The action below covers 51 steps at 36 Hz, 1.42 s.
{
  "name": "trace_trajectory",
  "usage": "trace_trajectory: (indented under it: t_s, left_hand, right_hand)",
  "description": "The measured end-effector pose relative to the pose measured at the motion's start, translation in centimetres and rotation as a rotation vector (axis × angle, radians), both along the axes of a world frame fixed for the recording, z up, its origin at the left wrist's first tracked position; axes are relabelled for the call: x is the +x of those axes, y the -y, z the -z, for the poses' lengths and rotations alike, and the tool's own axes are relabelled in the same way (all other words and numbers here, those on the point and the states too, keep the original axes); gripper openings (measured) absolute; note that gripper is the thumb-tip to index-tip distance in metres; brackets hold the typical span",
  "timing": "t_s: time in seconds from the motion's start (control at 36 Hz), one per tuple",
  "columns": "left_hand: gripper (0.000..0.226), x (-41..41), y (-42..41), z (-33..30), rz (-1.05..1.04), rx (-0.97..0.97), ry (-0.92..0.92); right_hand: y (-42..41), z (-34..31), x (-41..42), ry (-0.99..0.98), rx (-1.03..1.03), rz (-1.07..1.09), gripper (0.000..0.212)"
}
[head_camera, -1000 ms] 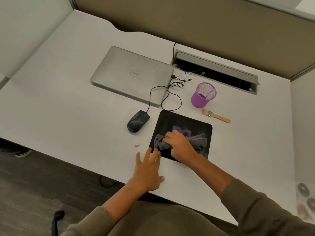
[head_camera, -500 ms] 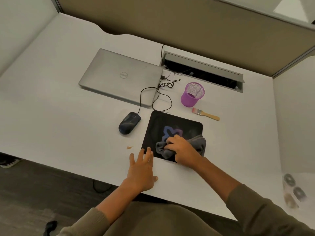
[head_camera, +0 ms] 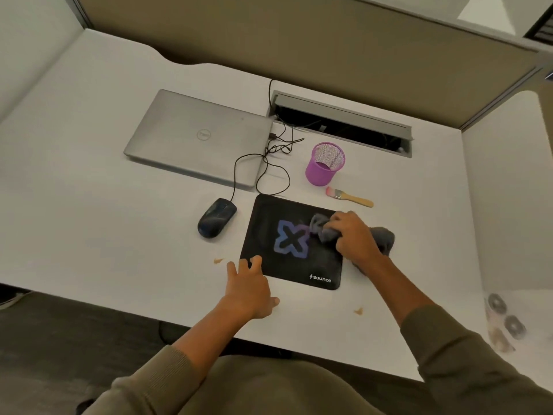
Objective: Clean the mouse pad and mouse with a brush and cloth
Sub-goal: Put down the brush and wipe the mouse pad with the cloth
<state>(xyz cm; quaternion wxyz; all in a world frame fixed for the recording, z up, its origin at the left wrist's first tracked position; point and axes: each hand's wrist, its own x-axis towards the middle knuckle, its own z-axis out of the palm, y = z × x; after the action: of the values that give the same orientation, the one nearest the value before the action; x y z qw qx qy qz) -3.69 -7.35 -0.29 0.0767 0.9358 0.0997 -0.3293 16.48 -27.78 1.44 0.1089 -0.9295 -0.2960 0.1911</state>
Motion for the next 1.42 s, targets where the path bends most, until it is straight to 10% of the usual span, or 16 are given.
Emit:
trace_trajectory:
  t_s: [0.25,0.39,0.56,0.69,0.89,1.03,1.19,1.36,1.42]
  left_hand:
    - [0.049,1.5,0.7,-1.6,0.064,0.067,-0.055]
    - [0.043,2.9,2.6,-2.1,0.215,0.268,0.001]
    - [0.071,3.8,4.1,0.8,0.172,0.126,0.201]
    - [0.056,3.0,4.3,3.1,0.207,0.128,0.256]
    - [0.069,2.8,3.6,3.4,0.192,0.045,0.286]
    - [0.076,2.6,3.6,3.4,0.160,0.025,0.299]
    - [0.077,2.4,3.9,3.3,0.151,0.029,0.297]
    - [0.083,2.2,3.9,3.6,0.132,0.019,0.303]
    - [0.086,2.2,3.8,3.5,0.112,-0.001,0.301]
  right_hand:
    - [1.1,0.2,-3.0,-0.074,0.018,-0.208,0.045]
    - [1.2,0.7,-1.6,0.063,0.125,0.195,0.039]
    - [2.6,0.6,-3.2,-0.003,0.099,-0.157,0.038]
    - [2.1,0.6,-1.1,0.040,0.139,0.136,0.034]
    - [3.0,1.3,-4.7,-0.076,0.089,-0.403,0.032]
    - [1.7,2.0,0.0,0.035,0.136,0.011,0.030]
    - [2.7,2.9,-4.4,-0.077,0.111,-0.486,0.044]
    - [0.4,2.9,1.4,0.075,0.127,0.074,0.039]
    - [-0.5,3.3,-0.6,0.052,0.067,-0.037,0.042]
